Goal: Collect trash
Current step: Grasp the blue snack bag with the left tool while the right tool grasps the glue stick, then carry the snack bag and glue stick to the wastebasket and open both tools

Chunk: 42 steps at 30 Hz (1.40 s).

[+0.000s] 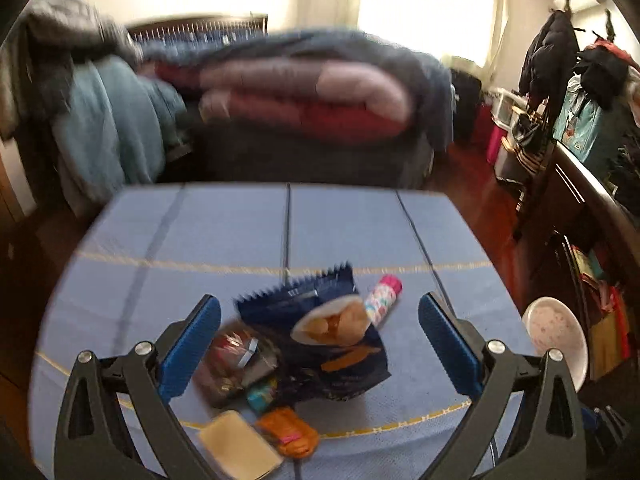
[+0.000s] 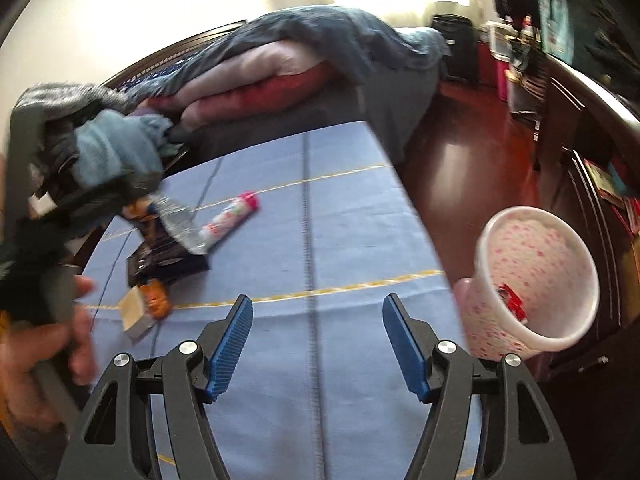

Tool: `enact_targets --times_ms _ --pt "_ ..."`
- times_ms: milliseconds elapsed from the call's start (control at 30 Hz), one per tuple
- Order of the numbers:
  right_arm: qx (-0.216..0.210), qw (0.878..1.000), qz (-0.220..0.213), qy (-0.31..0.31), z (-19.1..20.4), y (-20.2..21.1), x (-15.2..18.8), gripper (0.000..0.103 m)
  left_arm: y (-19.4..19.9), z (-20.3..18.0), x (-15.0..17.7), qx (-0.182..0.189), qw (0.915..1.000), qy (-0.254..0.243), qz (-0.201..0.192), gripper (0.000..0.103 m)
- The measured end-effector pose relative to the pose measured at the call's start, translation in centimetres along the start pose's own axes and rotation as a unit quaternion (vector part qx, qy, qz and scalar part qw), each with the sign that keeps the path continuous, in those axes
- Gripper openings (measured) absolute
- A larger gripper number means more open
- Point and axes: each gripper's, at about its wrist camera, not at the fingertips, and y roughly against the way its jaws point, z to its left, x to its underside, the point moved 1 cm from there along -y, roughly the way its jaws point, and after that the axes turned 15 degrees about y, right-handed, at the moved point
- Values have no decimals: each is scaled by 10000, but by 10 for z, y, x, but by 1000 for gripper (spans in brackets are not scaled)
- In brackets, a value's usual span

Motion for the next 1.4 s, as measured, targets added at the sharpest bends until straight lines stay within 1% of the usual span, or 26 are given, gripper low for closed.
enact_targets --times_ms 67,100,167,200,233,267,300,433,533,633,733,800,967,1000,1033,1100,1167,1300,1400 --pt "-5 10000 44 81 8 -4 -2 67 -11 4 2 61 9999 75 74 97" --pt "-6 9999 80 121 12 -7 -3 67 -15 4 1 89 9999 97 89 88" --pt "11 9997 141 187 19 -13 -4 67 -24 6 -1 140 9996 90 242 57" --pt "34 9996 186 215 21 -18 -6 67 -28 8 1 169 9993 99 311 52" --pt "41 9995 218 228 22 -21 -7 67 -29 12 -1 276 9987 178 383 47" --pt "27 9994 251 232 24 -26 -9 67 -30 15 -1 321 9985 226 371 41" --pt "-11 9994 284 218 27 -32 -13 67 -27 20 -3 349 9985 270 320 40" --pt "-211 9993 297 123 40 -56 -33 67 -9 42 -14 374 9983 436 33 39" --pt "-247 9993 281 48 50 -73 -50 67 13 59 -25 323 9978 517 -273 39" --pt "-148 9994 303 53 64 -95 -66 67 30 74 -34 220 9968 551 -528 39" --pt "0 9991 430 41 72 -113 -74 66 40 88 -40 167 9959 626 -630 40" --pt "37 9987 507 -49 75 -124 -78 60 44 94 -42 167 9954 673 -656 40" --pt "274 9975 648 -26 82 -137 -85 54 44 103 -46 172 9953 699 -648 40" --pt "284 9973 670 -15 83 -138 -85 48 44 104 -46 178 9953 704 -640 40" --pt "305 9972 681 13 83 -138 -85 46 43 104 -46 187 9954 704 -621 40" --pt "341 9967 728 55 84 -138 -85 26 44 105 -45 189 9957 690 -590 40" --pt "322 9969 716 30 81 -133 -80 23 45 106 -43 186 9958 693 -571 40" --pt "372 9971 667 35 76 -120 -73 23 52 106 -40 172 9961 643 -578 40" --pt "297 9976 619 24 72 -104 -67 23 60 104 -37 172 9962 604 -599 41"
